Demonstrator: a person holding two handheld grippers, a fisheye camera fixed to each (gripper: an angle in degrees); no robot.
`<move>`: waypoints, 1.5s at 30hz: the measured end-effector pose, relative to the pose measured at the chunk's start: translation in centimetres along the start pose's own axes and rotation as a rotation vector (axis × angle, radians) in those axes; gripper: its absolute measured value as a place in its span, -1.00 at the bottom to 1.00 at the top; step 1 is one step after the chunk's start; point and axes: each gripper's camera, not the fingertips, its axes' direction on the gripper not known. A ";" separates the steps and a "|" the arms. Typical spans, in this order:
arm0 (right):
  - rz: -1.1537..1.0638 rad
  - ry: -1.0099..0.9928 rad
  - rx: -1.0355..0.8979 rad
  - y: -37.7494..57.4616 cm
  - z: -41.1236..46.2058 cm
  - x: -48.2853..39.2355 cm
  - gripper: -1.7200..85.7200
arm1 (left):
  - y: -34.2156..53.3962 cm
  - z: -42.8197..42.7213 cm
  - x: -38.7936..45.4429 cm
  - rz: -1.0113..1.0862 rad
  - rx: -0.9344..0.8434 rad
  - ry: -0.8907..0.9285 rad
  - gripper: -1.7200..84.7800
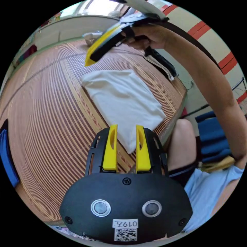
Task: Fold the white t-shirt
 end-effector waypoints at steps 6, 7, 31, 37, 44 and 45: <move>-0.038 -0.061 -0.158 -8.0 3.8 6.0 -0.81 | 2.9 -2.1 -1.5 -0.012 -0.018 0.118 -0.63; -0.035 -0.072 -0.197 -9.1 4.7 7.2 -0.80 | 2.5 -1.6 -1.0 -0.007 -0.042 0.106 -0.63; 0.114 -0.253 -0.225 -13.1 14.1 16.8 -0.98 | -4.0 2.3 1.1 0.031 -0.186 0.017 -0.90; 0.171 -0.192 -0.170 -10.2 18.9 13.2 -0.96 | -5.0 1.3 0.8 0.034 -0.194 0.022 -0.91; 0.179 -0.152 0.084 -4.6 18.2 4.9 -0.81 | -5.6 -2.4 -0.6 0.030 -0.140 0.099 -0.91; 0.179 -0.138 0.122 -3.6 17.7 3.7 -0.81 | -5.5 -3.0 -1.0 0.025 -0.126 0.116 -0.91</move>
